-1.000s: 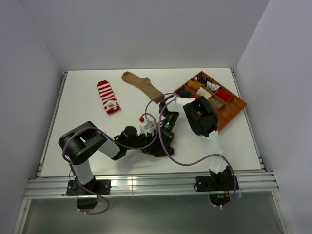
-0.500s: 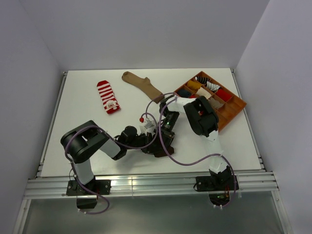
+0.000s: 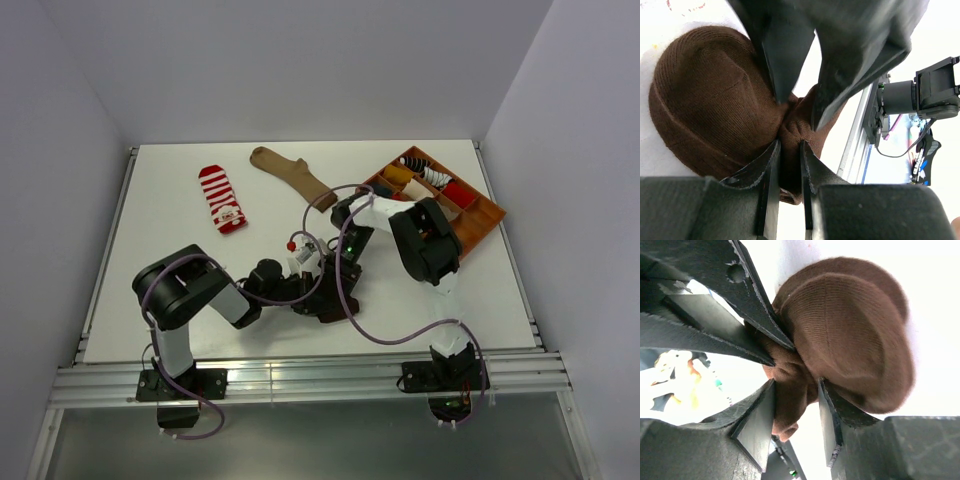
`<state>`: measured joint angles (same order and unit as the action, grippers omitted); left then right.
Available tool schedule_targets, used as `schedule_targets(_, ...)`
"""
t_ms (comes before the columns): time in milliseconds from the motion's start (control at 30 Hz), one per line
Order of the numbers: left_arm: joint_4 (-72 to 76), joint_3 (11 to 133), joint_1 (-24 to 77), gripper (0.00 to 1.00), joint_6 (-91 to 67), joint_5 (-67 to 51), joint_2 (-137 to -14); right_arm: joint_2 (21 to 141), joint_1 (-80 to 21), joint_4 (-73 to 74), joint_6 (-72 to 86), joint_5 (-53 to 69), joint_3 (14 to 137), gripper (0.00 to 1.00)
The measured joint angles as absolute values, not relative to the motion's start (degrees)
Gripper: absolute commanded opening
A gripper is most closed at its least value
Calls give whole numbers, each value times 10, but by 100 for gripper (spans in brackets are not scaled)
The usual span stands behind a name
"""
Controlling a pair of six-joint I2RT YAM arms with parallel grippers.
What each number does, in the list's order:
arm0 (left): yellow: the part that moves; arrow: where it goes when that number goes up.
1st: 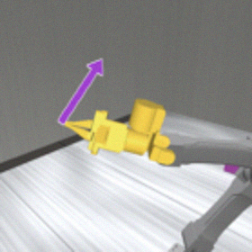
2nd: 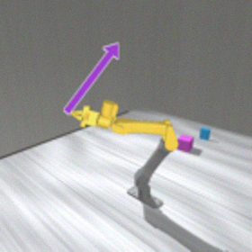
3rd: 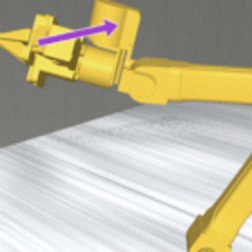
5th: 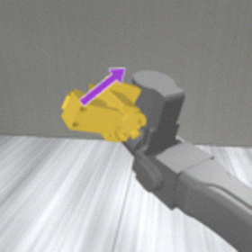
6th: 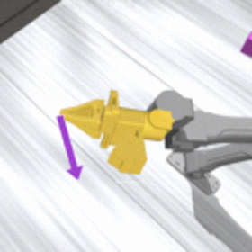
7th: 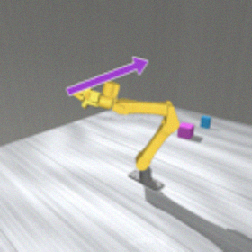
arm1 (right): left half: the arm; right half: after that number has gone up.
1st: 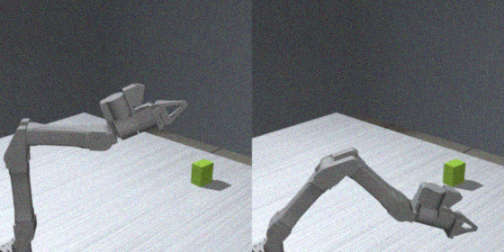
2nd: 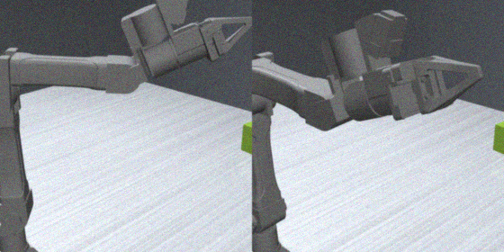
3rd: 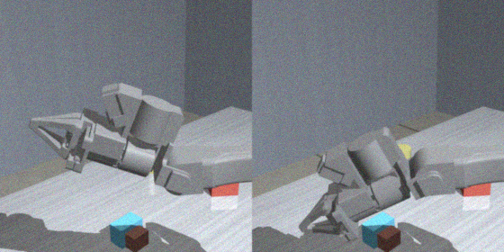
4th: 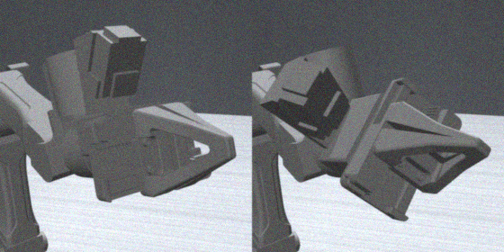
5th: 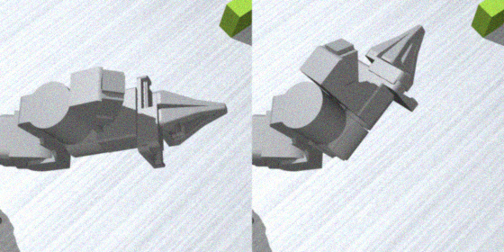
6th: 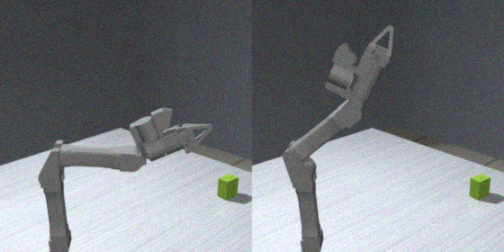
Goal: Roll the socks
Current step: Roll the sock at the center of the board.
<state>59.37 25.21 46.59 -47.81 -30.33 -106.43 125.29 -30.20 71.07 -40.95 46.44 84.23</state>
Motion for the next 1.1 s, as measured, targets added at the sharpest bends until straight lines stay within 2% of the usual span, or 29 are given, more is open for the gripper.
schedule_targets(300, 598, 254, 466, 0, -488, -306, -1069, 1214, -268, 676, -409, 460, 841, 50)
schedule_targets(533, 638, 238, 452, 0, -519, -324, -1087, 1119, -229, 615, -405, 435, 795, 52)
schedule_targets(933, 737, 217, 397, 0, -616, -410, -1154, 868, -224, 433, -435, 409, 582, 61)
schedule_targets(1100, 790, 206, 380, 0, -674, -446, -1190, 749, -280, 359, -450, 378, 484, 62)
